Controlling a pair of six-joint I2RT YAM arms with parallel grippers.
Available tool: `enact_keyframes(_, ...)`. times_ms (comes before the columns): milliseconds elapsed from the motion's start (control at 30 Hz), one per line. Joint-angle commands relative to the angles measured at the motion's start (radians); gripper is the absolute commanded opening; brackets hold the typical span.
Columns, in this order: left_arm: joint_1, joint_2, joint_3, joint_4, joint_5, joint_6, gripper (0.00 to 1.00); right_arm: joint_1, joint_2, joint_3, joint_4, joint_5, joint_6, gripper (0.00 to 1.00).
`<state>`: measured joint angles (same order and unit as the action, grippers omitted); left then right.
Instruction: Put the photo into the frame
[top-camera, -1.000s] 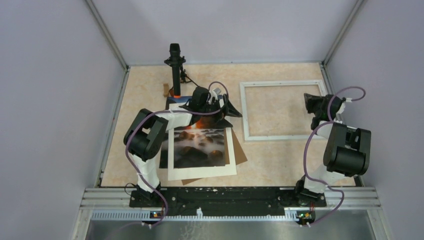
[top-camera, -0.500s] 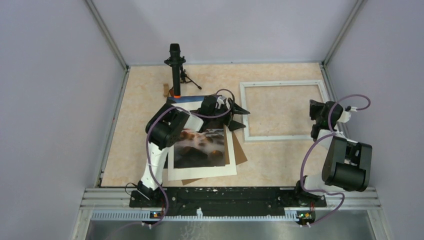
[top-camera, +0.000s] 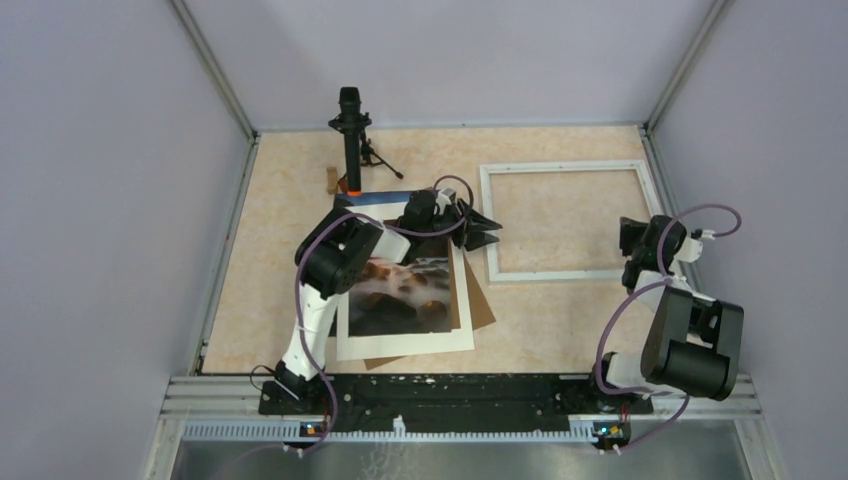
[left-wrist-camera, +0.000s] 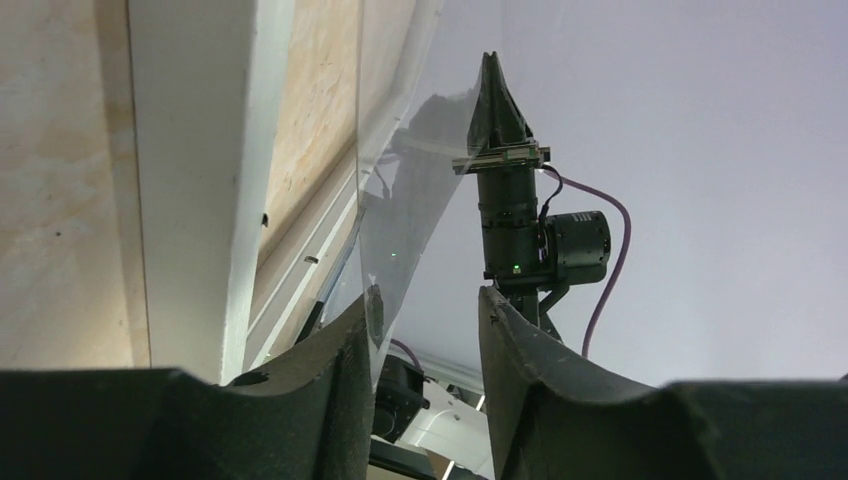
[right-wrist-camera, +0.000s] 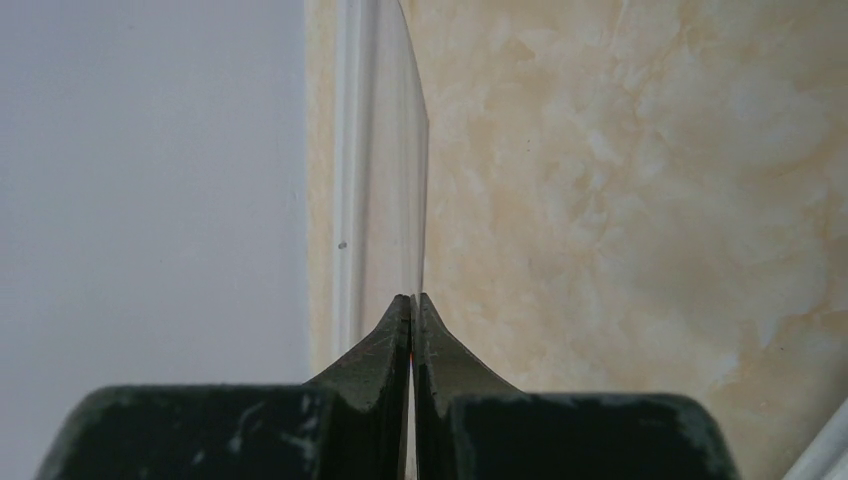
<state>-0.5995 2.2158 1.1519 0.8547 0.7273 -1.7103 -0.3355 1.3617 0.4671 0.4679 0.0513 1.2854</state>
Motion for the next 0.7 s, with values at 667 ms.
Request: enact_keyframes(667, -0.071, -0.042, -0.016, -0.062, 0.012, 0.114, 0.11, -0.144, -0.063, 0.01, -0.097, -0.194, -0.197, 0.0)
